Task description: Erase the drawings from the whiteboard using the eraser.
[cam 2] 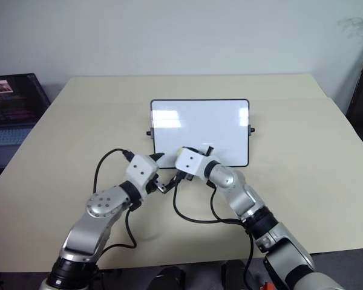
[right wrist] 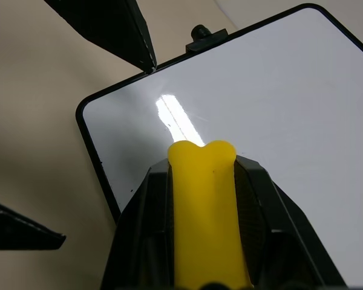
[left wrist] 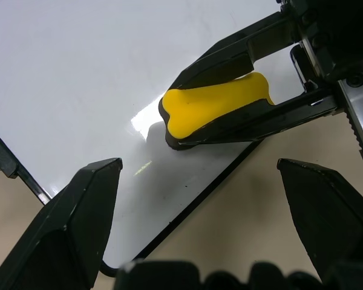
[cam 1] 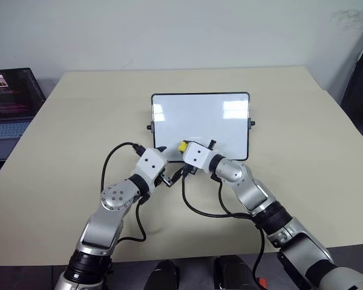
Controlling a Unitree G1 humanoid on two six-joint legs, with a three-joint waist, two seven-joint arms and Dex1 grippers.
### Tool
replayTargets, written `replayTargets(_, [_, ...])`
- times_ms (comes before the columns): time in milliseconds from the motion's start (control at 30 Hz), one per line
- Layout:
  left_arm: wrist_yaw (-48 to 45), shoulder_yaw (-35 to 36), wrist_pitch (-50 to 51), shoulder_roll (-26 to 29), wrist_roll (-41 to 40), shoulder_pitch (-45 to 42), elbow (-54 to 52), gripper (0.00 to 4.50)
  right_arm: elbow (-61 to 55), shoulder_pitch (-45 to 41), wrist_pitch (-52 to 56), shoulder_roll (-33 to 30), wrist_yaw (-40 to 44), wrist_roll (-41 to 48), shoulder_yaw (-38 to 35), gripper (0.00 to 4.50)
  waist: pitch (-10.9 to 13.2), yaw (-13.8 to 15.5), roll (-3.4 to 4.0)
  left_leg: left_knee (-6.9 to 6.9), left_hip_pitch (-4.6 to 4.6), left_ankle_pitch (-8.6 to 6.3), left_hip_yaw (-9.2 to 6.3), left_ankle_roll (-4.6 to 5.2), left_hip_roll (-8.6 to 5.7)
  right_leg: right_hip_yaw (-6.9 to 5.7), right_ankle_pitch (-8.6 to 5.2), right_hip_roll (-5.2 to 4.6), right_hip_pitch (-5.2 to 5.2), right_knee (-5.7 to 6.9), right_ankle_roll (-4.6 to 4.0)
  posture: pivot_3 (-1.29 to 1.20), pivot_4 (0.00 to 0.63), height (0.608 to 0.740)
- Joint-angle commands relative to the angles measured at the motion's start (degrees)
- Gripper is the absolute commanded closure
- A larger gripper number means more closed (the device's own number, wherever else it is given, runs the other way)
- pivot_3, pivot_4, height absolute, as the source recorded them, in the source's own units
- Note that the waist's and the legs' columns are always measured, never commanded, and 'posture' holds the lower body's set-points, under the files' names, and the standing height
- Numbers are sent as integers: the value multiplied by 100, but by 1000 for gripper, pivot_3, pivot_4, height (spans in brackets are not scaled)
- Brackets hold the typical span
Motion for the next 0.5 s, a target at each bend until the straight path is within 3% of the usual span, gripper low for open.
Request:
replayTargets(33, [28,80,-78,17,12,-28,-184,0,48,-109,-117,-39,71,-58,-60,3434,0,1,0,1,0,0,0,0,0,0,0,0,0,0,0,0,150,740])
replayTargets(500, [6,62,-104,-8,-1,-133,-55,0,323,9,194,-622,193,-353,-168,3434,-1,3,-2,7,7,-1,1,3,-2,0,0,0,9,6,0,0,150,740])
